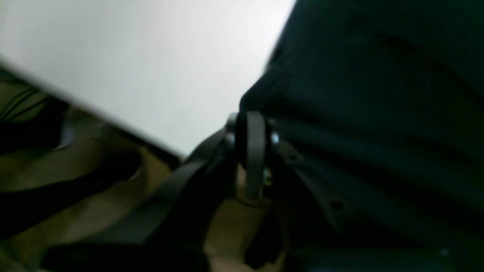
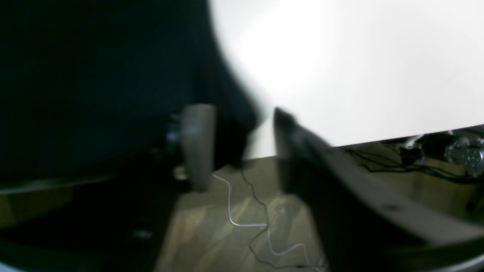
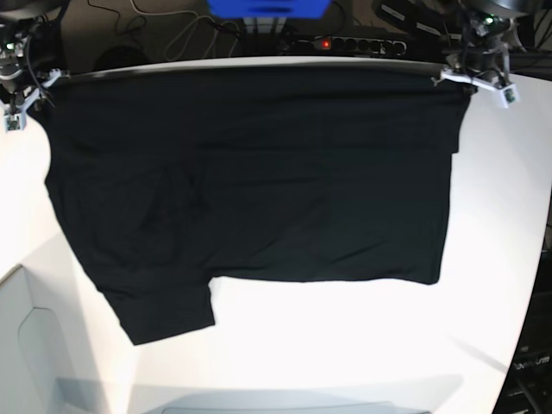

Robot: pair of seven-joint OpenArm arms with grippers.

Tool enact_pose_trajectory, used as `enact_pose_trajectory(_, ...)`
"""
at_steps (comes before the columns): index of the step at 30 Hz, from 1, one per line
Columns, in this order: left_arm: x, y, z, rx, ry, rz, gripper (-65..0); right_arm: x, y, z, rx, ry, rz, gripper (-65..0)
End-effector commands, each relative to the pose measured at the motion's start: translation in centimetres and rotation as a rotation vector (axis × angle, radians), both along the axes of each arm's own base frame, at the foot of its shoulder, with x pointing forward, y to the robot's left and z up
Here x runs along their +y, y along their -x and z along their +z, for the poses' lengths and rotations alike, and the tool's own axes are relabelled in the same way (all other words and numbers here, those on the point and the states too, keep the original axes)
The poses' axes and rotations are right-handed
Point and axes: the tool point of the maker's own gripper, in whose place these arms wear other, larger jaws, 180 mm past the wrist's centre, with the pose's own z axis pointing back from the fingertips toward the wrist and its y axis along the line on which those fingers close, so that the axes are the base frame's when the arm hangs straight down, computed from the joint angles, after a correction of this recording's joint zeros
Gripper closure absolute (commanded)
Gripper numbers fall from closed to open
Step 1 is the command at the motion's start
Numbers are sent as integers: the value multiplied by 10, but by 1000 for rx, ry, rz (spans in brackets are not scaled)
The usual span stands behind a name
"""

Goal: Fold the T-shirt properly
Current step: 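Reach both grippers forward and grasp the shirt's hem corners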

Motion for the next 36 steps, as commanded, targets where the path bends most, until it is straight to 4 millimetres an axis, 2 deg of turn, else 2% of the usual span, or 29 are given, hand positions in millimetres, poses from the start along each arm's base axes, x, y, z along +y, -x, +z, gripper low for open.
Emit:
enact_pose_trajectory(1, 10, 0, 13, -30, -27, 13, -83, -6, -5, 12, -25, 32, 9, -336)
enact_pose_trajectory(4, 23, 2, 26, -94, -2, 61, -252, -3, -14, 22, -56, 47, 30, -430)
enact_pose_trajectory(7, 31, -6, 39, -145, 6, 59, -408, 3, -27, 36, -104, 62, 50, -456)
enact_pose_trajectory(9, 32, -10, 43, -166, 17, 52, -468, 6, -41, 45, -147, 67, 57, -456)
enact_pose_trajectory(11, 32, -13, 45, -177, 20, 49, -500, 9, -50, 48, -173, 58, 57, -456)
enact_pose_trajectory(14, 34, -17, 48, -195, 14, 48, -514, 12, -73, 59, -244, 49, 55, -457)
enact_pose_trajectory(16, 34, -30, 53, -237, 14, 48, -514, 24, -98, 65, -297, 30, 83, -458)
enact_pose_trajectory(21, 33, -83, 77, -397, 22, 43, -514, 61, -167, 79, -411, -40, 176, -458)
enact_pose_trajectory(25, 30, -129, 102, -513, 4, 28, -515, 74, -222, 72, -434, -129, 186, -458)
enact_pose_trajectory(28, 24, -166, 115, -513, -82, -34, -516, 79, -257, 61, -420, -193, 180, -458)
enact_pose_trajectory(33, 9, -221, 102, -454, -120, -114, -516, 93, -299, 40, -388, -270, 205, -457)
enact_pose_trajectory(36, 3, -252, 78, -390, -90, -139, -516, 90, -315, 24, -393, -316, 183, -457)
